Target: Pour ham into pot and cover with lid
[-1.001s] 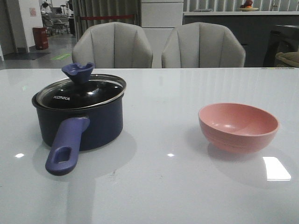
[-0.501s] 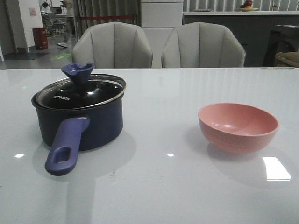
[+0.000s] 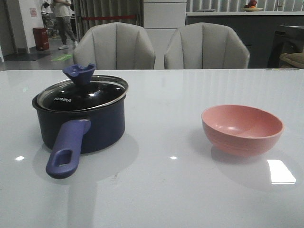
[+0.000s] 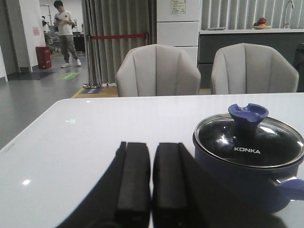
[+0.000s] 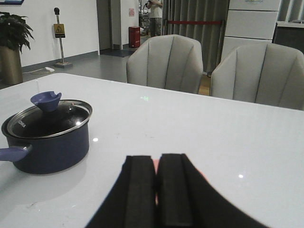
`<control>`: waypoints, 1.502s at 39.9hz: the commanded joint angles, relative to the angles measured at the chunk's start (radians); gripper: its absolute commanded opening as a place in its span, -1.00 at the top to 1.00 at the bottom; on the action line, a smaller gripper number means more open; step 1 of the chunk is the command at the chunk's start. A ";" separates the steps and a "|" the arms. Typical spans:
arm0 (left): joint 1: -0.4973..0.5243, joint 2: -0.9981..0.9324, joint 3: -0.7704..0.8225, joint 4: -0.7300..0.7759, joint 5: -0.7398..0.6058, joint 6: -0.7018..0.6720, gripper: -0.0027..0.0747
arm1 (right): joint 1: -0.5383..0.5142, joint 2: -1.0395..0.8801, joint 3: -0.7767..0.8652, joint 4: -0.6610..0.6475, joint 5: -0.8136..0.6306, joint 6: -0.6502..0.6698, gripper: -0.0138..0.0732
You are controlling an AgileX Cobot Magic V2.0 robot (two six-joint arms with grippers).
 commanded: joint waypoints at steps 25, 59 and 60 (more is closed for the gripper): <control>0.002 -0.019 0.021 0.000 -0.076 -0.008 0.64 | -0.263 -0.195 0.161 -0.301 -0.081 0.191 0.32; 0.002 -0.019 0.021 0.000 -0.075 -0.008 0.64 | -0.296 -0.195 0.161 -0.301 -0.073 0.214 0.32; 0.002 -0.019 0.021 0.000 -0.075 -0.008 0.64 | -0.296 -0.195 0.161 -0.301 -0.073 0.214 0.32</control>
